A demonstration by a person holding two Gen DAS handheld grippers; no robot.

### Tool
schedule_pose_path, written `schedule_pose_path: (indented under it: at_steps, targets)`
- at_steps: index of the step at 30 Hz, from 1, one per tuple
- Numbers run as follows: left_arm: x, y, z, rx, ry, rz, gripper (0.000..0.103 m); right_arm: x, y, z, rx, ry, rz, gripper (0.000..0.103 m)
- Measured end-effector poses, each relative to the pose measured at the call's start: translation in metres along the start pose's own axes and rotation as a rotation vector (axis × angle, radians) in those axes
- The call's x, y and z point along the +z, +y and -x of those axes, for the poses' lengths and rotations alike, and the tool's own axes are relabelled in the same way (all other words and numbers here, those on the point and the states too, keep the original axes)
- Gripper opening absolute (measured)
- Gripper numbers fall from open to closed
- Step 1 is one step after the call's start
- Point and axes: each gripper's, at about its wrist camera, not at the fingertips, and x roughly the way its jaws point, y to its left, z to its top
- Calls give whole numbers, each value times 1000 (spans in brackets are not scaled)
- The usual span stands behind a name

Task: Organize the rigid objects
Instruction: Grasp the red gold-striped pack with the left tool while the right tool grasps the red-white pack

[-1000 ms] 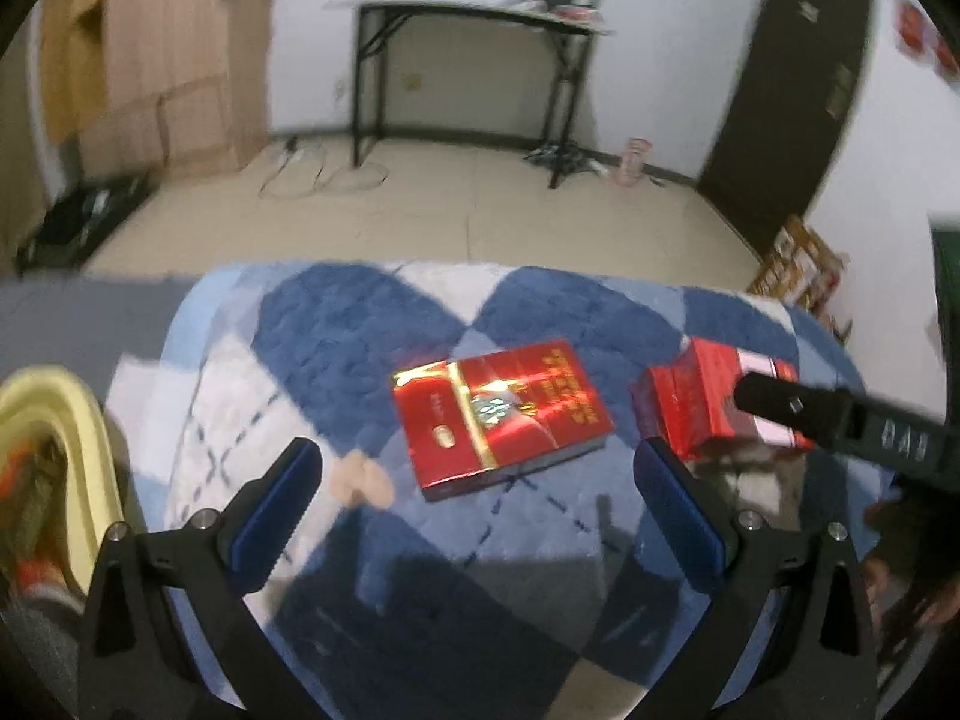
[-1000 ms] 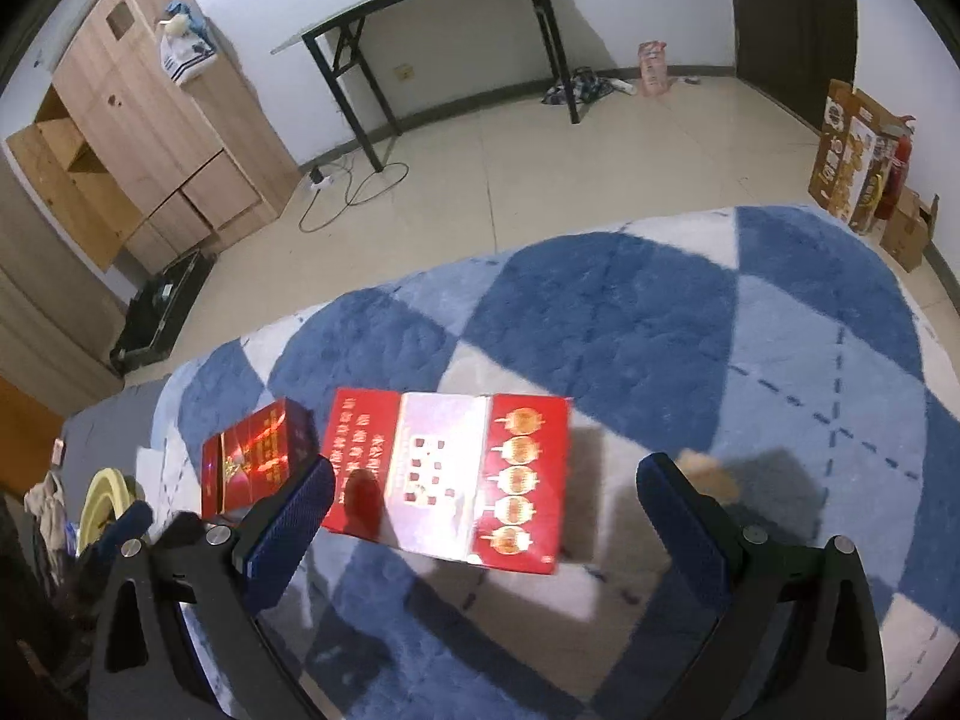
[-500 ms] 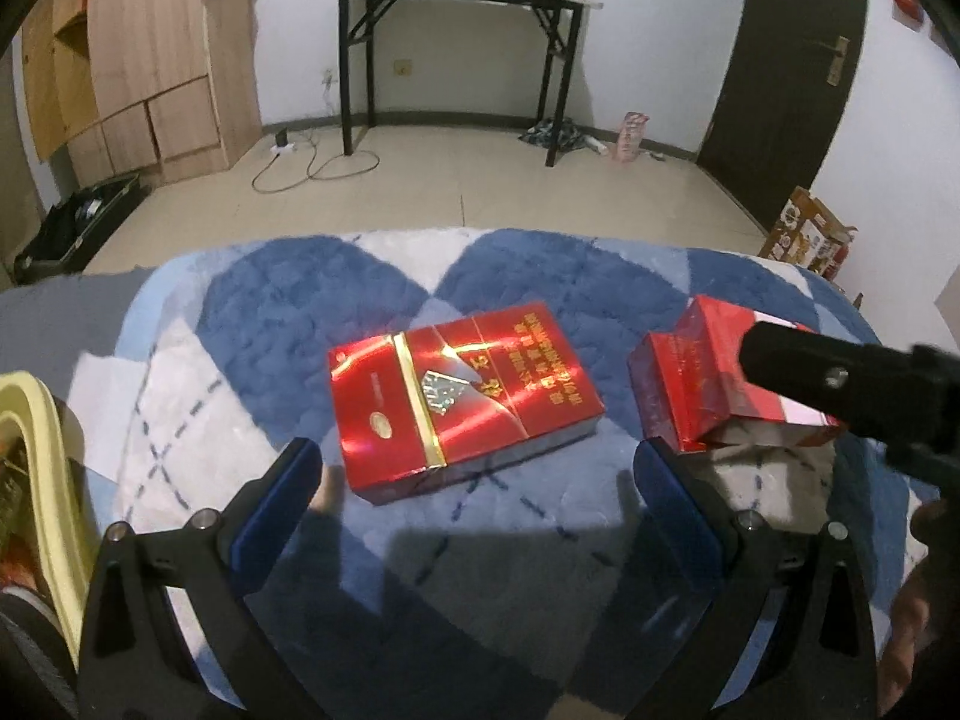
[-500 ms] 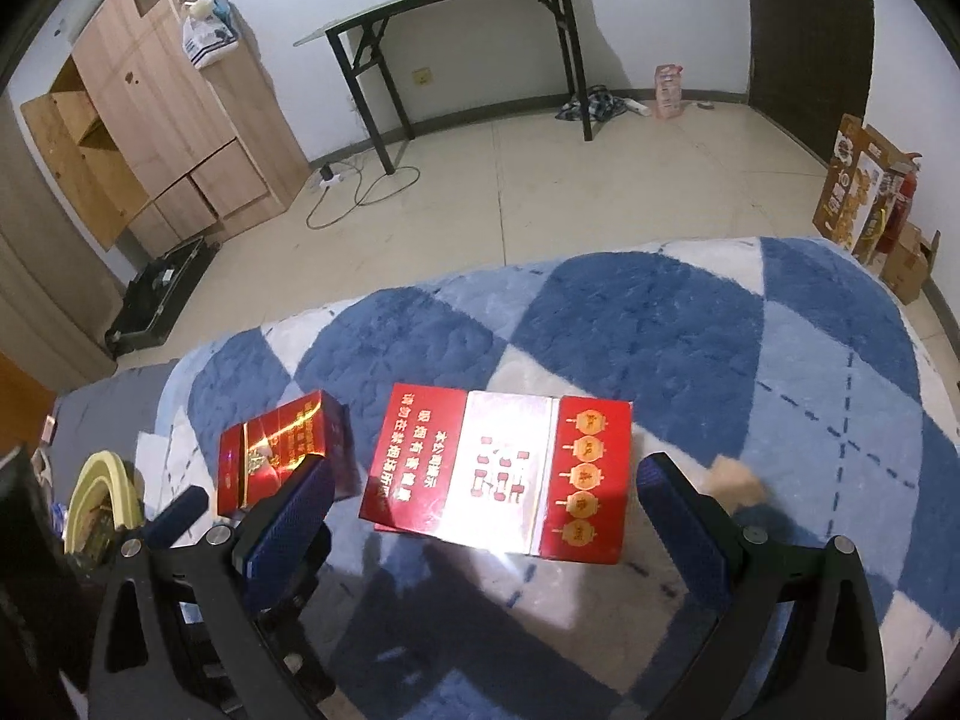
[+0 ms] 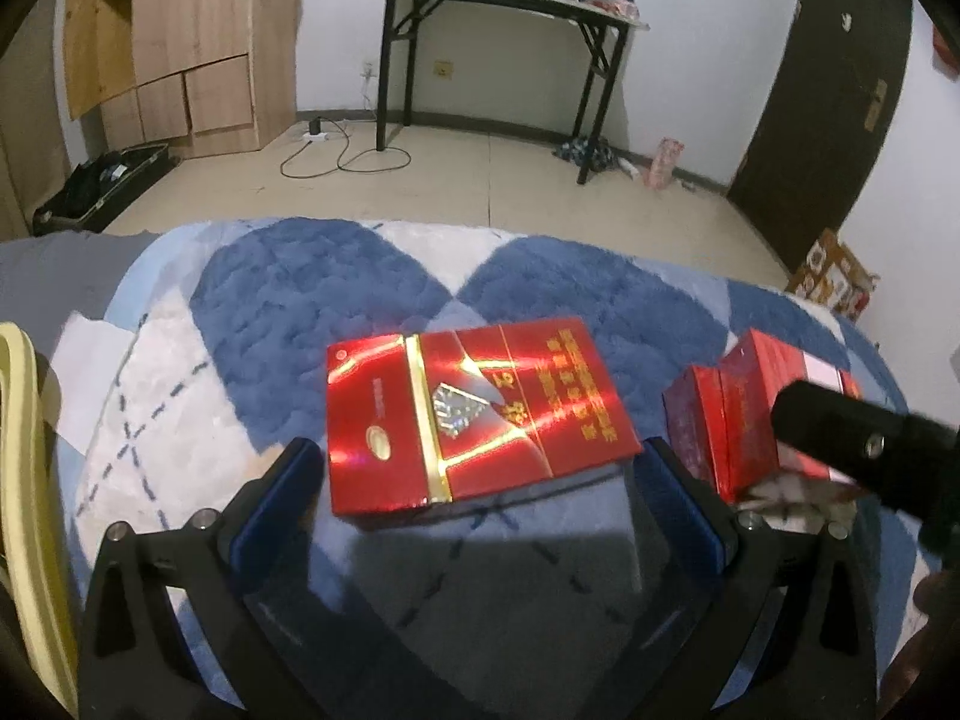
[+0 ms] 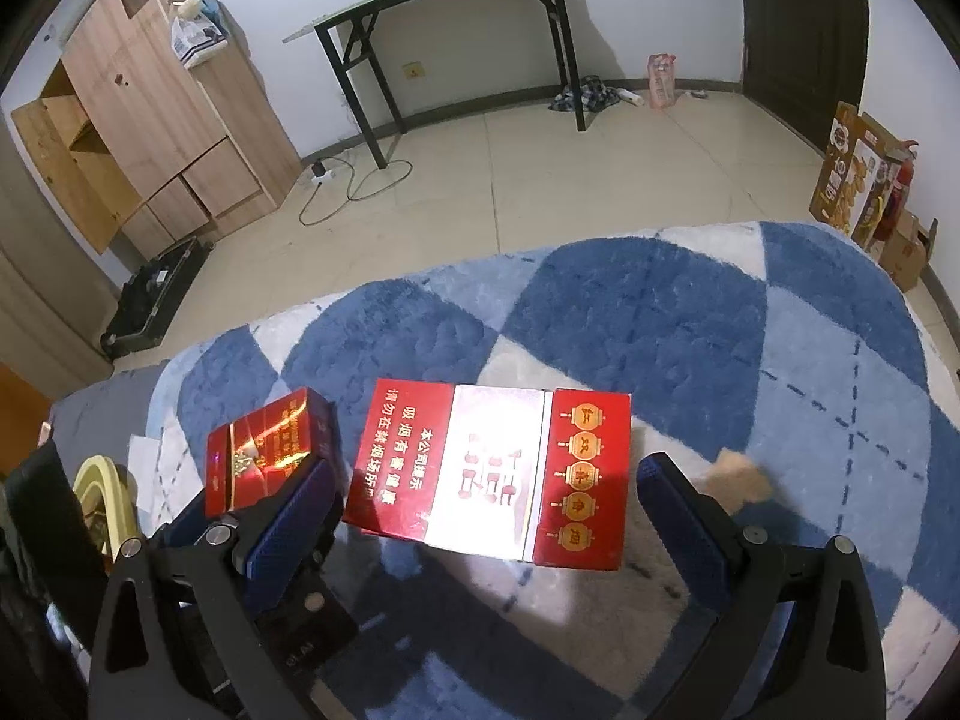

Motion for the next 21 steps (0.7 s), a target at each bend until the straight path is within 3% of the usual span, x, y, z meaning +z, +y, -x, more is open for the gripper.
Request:
schedule_pose_path:
  at_steps: [7, 16, 21]
  targets:
    - [1, 8, -2, -15, -17, 18, 103, 0, -1, -8, -1, 13, 0, 103]
    - [8, 31, 5, 28, 27, -29, 103, 0, -5, -10, -9, 15, -1, 103]
    - [9, 39, 9, 14, 36, -46, 103, 0, -8, -9, -8, 17, -7, 103]
